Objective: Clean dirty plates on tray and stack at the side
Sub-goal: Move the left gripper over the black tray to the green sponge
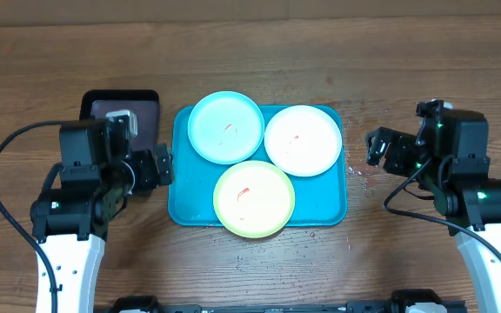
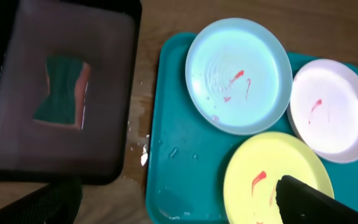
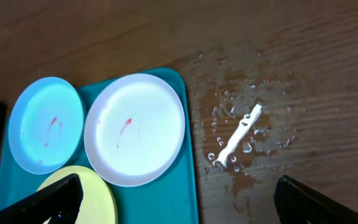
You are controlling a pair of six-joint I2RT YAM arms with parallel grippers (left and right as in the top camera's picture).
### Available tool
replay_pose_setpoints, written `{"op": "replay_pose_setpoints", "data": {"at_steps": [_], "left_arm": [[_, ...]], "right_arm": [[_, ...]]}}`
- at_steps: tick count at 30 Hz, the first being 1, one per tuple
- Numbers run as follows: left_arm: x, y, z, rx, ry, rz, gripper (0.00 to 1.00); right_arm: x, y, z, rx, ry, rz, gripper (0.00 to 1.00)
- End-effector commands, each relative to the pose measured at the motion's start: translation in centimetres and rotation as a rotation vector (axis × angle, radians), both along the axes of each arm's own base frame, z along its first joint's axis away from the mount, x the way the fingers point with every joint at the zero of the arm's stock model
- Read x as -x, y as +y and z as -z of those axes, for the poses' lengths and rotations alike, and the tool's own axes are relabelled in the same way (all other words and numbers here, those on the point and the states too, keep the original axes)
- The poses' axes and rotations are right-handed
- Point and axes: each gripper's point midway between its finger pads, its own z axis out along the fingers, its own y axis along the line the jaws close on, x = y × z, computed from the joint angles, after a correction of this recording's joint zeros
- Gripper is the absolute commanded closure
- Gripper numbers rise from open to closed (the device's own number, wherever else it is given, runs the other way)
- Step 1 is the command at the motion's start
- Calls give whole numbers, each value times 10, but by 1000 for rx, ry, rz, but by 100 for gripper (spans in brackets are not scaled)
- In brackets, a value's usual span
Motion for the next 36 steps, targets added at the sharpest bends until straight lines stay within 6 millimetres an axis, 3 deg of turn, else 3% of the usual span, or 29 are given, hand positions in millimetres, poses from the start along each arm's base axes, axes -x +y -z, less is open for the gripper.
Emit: {"op": "replay_pose_setpoints", "data": {"at_steps": [1,4,7,14,20,29,32,36], "left_arm": [[-16,12,-24,1,-60,-62,0],[-30,27,-34,-39,-58,-109,2],[-42,49,-29,-134,-2,-183,2],[-59,55,27,-163,183,-171,2],[-75,73,70,-219,276,-141,3],[-91,101,117,-250,340,-85,8],[-95,102,133,-218,360,-83,16],[-99,103,154,-210,387,-78,34]], "right_arm": [[-5,3,-17,0,-58,-29,0],[-4,6,-16,3,-54,-40,0],[-4,9,-15,15,-54,-63,0],[-4,9,-15,17,-54,-64,0],[-4,9,-15,17,-55,-64,0],[-4,9,-15,17,-54,-64,0],[-4,9,-15,17,-55,-64,0],[-4,9,-15,17,-55,-64,0]]}}
